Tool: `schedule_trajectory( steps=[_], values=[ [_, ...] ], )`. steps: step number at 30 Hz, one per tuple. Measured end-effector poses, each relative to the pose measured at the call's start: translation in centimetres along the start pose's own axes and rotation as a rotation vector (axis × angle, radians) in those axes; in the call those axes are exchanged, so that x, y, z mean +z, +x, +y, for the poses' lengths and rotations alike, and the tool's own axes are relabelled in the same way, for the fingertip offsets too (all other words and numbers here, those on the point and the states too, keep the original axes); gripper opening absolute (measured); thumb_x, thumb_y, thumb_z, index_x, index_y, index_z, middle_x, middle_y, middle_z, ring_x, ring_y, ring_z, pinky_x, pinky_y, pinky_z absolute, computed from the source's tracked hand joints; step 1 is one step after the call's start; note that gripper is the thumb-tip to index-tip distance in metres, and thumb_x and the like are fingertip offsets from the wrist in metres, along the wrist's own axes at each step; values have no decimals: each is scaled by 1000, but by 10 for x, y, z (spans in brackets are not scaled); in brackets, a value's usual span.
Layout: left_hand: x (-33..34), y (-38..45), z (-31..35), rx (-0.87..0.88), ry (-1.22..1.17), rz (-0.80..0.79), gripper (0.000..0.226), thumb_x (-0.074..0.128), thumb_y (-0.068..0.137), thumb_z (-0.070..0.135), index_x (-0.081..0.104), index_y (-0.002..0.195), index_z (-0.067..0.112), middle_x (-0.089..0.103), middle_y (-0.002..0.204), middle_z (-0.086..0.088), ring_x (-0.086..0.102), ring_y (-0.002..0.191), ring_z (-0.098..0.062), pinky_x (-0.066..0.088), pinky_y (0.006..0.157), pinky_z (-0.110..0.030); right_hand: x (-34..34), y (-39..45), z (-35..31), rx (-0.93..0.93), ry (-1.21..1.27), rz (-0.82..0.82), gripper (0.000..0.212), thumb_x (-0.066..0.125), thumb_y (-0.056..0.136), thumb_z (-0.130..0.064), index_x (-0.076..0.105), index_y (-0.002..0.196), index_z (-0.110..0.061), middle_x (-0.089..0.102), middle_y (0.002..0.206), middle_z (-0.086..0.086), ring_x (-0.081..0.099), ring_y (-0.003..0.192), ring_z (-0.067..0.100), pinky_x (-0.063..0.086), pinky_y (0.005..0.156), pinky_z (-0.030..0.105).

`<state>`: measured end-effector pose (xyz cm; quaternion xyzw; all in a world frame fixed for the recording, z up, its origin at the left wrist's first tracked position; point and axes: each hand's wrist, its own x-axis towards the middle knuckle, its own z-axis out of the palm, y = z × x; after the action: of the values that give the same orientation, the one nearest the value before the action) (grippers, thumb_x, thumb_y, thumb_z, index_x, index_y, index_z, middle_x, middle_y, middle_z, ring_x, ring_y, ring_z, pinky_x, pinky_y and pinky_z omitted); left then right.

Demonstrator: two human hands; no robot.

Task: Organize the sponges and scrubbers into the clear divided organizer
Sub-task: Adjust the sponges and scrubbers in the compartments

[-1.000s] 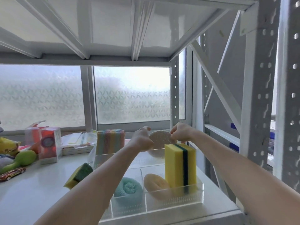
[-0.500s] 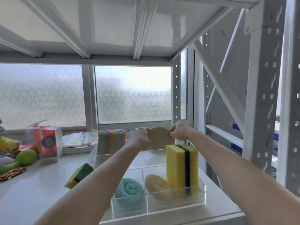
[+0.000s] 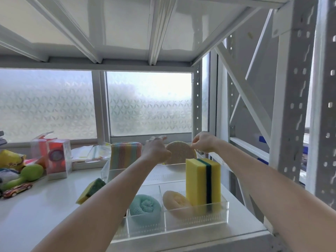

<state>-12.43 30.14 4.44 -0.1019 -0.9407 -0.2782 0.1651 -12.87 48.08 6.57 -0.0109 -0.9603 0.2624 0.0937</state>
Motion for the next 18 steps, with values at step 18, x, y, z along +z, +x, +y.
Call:
schedule_trajectory(
  steps=[18],
  values=[
    [1,-90,34,1,-215,-409,81,84,66,27,43,134,12,60,113,-7,61,106,-25,54,89,-38,-9,-113,-21,56,-103,-155,70,57,84,-54,47,137,-9,47,136,12,58,111,29,60,65,31]
  ],
)
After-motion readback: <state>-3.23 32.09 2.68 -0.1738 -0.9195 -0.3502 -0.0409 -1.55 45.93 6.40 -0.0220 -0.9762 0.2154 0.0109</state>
